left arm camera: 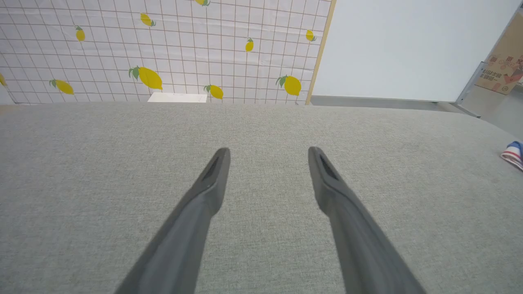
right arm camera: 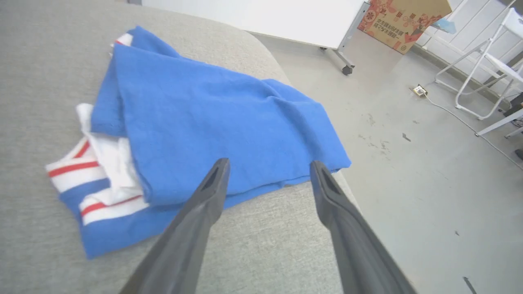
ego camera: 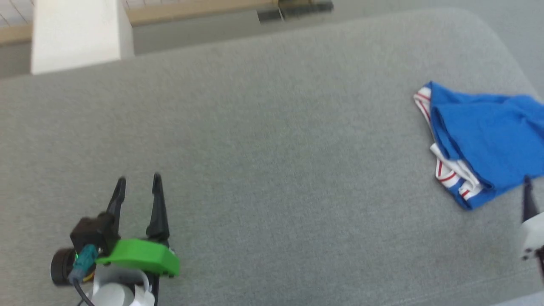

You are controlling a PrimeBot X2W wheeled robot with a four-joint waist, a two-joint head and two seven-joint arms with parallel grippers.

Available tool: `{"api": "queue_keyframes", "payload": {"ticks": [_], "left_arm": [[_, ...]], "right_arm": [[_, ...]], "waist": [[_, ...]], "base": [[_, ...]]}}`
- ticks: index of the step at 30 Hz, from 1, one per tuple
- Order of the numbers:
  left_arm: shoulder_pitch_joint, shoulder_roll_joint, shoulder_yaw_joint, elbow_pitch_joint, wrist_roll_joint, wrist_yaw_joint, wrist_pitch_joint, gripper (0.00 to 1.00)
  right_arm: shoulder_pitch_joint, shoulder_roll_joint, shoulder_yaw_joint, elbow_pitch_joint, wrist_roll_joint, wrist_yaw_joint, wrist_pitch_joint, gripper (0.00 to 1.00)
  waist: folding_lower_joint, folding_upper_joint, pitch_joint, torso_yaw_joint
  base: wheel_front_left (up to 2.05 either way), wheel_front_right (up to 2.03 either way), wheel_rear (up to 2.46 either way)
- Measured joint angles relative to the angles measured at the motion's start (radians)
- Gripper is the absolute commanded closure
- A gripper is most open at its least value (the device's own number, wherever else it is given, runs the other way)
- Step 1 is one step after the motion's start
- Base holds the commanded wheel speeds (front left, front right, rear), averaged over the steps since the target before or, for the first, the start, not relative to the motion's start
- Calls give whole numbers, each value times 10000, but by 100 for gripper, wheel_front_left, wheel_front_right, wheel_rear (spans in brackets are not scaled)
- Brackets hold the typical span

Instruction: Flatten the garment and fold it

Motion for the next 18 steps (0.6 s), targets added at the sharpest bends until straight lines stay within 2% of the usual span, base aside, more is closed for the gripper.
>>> {"api": "queue_keyframes", "payload": {"ticks": [6,12,18], "left_arm": [[371,29,29,322,-25,31,-6,0],[525,48,-38,708,-84,0,-8,0],[580,65,-125,1122,-109,-109,-10,0]], "right_arm": [[1257,922,608,-2368,713,0,702,0],[2275,1647,1271,-4767,1369,-2,1400,0],[3152,2176,1944,-6458,1636,-2,1923,0]], "waist": [[0,0,-836,289],[0,0,-1344,857],[0,0,-1762,1405]], "base": [[0,0,0],[0,0,0],[0,0,0]]}}
